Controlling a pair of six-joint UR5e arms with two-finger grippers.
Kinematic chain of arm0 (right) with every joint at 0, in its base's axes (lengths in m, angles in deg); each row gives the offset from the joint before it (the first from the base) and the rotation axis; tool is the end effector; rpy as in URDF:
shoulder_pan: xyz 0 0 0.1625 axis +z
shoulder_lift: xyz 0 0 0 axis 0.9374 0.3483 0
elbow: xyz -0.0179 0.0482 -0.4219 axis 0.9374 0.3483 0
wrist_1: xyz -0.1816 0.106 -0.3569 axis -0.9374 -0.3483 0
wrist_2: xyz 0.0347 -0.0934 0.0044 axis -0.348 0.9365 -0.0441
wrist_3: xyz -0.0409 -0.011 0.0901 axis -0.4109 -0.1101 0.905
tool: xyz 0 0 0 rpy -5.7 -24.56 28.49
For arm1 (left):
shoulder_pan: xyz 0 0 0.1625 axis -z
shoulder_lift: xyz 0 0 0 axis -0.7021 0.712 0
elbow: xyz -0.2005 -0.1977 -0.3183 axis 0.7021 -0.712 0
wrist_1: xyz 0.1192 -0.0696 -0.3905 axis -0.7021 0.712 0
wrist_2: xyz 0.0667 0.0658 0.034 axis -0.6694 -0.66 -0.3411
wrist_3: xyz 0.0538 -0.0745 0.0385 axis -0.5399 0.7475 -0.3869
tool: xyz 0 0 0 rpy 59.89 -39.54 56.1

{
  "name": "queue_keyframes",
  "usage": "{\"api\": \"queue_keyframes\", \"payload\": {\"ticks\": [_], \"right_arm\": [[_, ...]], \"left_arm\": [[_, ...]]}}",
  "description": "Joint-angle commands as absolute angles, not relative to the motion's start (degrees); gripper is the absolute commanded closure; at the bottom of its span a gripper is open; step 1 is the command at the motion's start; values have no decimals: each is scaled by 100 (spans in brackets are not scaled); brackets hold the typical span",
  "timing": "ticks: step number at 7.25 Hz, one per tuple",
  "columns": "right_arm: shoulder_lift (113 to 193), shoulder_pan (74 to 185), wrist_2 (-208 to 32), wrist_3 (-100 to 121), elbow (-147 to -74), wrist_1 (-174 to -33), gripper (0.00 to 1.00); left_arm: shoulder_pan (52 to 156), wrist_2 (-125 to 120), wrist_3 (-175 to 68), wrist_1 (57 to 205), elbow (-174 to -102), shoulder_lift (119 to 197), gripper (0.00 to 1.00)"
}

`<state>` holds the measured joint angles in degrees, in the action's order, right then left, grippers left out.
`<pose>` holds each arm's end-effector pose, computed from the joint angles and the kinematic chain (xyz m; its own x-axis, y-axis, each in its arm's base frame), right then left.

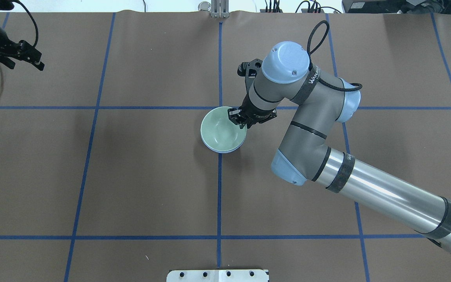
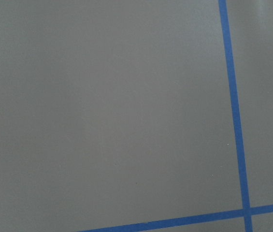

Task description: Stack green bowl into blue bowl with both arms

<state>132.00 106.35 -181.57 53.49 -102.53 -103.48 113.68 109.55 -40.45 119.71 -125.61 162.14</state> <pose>-0.5310 -0.5069 0.2340 0.5806 -0.1280 0.8041 0.0358 0.9906 0.1319 0.1810 -0.6533 0.4848 0.6424 0.1093 -0.7586 -0.0214 0.9920 0.1248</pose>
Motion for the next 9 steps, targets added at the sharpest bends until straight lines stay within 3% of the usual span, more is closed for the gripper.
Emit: {"api": "queue_keyframes", "payload": {"ticks": [1,3,4,5,9], "right_arm": [[13200,10635,-18158,5347,-10253,-10348,47],[13218,10635,-18158,5338,-10253,-10348,40],[13235,10644,-18158,5338,-10262,-10340,24],[13244,10653,-18158,5346,-10262,-10131,0],[13419,10863,-18175,5338,-10271,-9209,0]], "left_arm": [[11368,10955,-4045,11970,-12561,16214,3],[11368,10955,-4045,11970,-12561,16214,3],[11368,10955,-4045,11970,-12543,16223,3],[11368,10955,-4045,11970,-12543,16223,3],[11377,10955,-4045,11962,-12543,16223,3]]}}
